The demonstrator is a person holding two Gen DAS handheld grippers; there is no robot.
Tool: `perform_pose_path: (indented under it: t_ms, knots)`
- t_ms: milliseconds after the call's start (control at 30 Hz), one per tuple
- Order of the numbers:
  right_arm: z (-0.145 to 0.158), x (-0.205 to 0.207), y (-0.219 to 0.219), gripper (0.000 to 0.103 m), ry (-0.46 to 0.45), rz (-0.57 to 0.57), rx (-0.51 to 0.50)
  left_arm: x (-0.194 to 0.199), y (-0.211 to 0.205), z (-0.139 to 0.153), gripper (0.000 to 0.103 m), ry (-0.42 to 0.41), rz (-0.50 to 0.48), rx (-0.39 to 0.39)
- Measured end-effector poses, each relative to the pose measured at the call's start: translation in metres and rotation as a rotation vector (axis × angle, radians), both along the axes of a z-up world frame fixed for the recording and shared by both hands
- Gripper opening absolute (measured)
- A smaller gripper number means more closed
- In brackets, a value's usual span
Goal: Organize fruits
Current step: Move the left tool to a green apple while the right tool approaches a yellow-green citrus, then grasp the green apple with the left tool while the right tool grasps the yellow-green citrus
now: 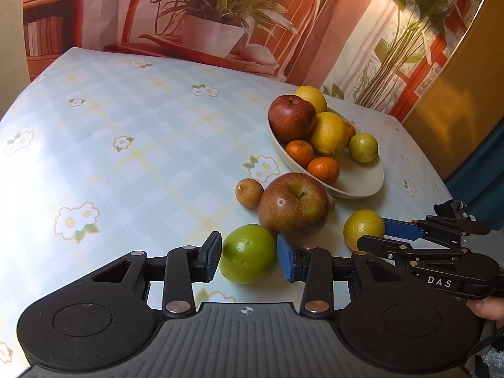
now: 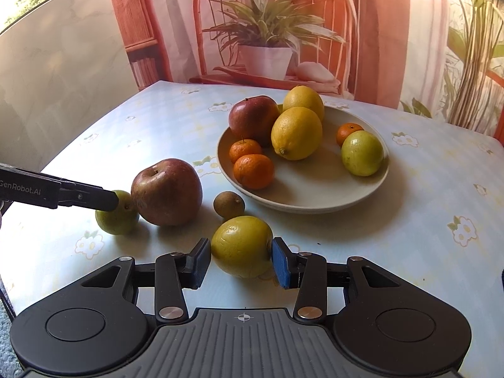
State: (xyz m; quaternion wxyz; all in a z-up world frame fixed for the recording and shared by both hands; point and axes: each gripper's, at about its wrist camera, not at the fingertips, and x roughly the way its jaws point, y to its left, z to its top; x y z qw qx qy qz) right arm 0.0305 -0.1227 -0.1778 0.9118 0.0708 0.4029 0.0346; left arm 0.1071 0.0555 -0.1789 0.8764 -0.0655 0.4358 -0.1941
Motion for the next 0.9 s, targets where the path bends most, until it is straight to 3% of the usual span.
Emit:
perform_pose_path:
  t_ms: [500,900]
  knots:
    - [-0.002,-0.011,0.001,0.039,0.008,0.006,0.001,-0.018,-0.005,0.001,0.044,-0.036,-0.078,0.083]
    - [-0.002,-0.009,0.003,0.043,0.017,0.014,-0.015,-0.023,-0.004,-0.005,0.047,-0.002,-0.098,0.081]
